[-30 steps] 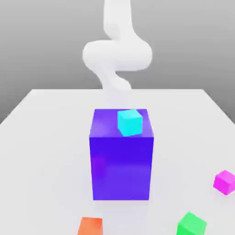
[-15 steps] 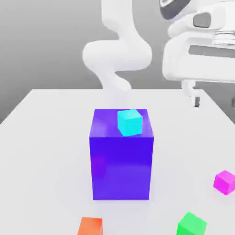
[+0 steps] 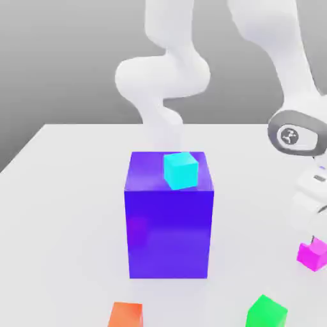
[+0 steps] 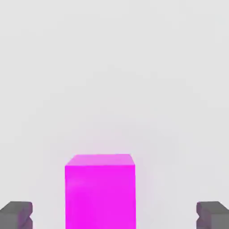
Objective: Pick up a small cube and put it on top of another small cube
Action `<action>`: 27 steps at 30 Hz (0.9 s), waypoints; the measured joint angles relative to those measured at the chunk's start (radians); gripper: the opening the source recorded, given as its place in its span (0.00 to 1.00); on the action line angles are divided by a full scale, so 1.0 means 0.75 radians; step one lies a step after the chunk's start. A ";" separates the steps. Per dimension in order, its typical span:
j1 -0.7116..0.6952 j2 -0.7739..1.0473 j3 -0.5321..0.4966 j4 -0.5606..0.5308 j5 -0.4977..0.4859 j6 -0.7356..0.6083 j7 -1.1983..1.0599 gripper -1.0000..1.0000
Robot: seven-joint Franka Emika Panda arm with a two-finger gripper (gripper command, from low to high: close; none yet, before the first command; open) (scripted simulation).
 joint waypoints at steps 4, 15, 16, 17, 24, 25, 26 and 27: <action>0.064 0.088 -0.079 0.023 -0.078 0.062 0.059 0.00; -0.092 -0.132 0.057 -0.006 0.165 -0.116 -0.082 0.00; -0.130 -0.142 0.028 0.024 0.201 -0.151 -0.066 0.00; -0.167 -0.150 -0.001 0.054 0.234 -0.184 -0.049 0.00; -0.312 -0.024 -0.200 0.224 0.319 -0.205 0.098 0.00; -0.305 0.012 -0.214 0.229 0.305 -0.174 0.110 1.00; -0.305 0.012 -0.214 0.229 0.305 -0.174 0.110 1.00; -0.305 0.012 -0.214 0.229 0.305 -0.174 0.110 1.00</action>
